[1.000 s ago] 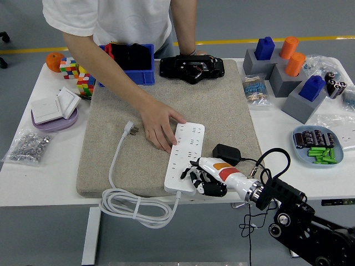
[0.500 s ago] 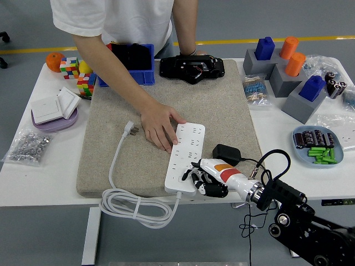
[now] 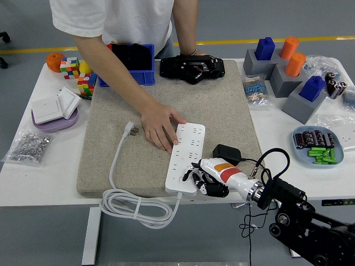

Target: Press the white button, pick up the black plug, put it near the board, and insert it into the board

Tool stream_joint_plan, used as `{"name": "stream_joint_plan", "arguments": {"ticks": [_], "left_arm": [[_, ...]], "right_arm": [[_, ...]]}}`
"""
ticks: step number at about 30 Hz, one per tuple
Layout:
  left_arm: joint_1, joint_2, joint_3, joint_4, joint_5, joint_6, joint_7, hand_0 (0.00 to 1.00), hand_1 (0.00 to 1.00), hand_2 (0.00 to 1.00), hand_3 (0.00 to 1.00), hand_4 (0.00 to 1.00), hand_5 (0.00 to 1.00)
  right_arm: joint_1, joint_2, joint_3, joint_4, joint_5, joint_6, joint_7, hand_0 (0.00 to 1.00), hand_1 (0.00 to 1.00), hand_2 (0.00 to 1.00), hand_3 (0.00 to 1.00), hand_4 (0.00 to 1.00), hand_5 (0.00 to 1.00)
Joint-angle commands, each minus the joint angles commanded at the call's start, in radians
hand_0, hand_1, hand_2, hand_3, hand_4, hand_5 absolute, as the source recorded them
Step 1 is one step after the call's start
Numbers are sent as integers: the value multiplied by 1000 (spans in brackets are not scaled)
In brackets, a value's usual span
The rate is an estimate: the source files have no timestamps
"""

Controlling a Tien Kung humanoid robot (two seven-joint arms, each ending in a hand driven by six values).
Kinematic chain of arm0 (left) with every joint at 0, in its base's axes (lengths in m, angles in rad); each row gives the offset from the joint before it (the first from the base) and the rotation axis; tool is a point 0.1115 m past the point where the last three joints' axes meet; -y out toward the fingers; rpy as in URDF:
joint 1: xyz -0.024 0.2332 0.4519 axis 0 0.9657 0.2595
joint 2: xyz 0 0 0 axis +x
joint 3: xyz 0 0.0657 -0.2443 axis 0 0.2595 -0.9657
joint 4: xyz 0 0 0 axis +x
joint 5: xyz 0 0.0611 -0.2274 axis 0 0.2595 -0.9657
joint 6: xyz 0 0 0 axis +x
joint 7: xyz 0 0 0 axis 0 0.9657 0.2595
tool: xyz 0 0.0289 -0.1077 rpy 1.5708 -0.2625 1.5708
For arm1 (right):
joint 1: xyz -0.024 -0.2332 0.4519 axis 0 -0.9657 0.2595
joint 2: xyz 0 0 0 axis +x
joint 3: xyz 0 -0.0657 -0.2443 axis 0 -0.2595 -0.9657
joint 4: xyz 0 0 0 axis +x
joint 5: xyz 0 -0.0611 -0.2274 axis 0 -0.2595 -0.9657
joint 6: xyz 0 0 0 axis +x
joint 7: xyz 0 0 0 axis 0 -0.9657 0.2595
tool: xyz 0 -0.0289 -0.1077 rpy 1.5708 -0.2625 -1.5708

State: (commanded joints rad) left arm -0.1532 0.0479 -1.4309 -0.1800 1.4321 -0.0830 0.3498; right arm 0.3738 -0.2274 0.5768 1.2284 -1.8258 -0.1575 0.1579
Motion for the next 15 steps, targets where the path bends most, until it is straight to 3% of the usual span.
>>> {"name": "stream_joint_plan", "arguments": {"ticks": [8,15], "left_arm": [[0,-1,-2,0,0,0,0,773,708,663,734,646,543],[0,-2,-5,0,-1,1,-1,773,709,663,733,647,543]], "right_arm": [[-5,-7,21,25,-67,-20,-3,2,2,42,536,253,2],[-26,-4,93,102,-51,-24,-4,2,2,42,534,254,2]]}}
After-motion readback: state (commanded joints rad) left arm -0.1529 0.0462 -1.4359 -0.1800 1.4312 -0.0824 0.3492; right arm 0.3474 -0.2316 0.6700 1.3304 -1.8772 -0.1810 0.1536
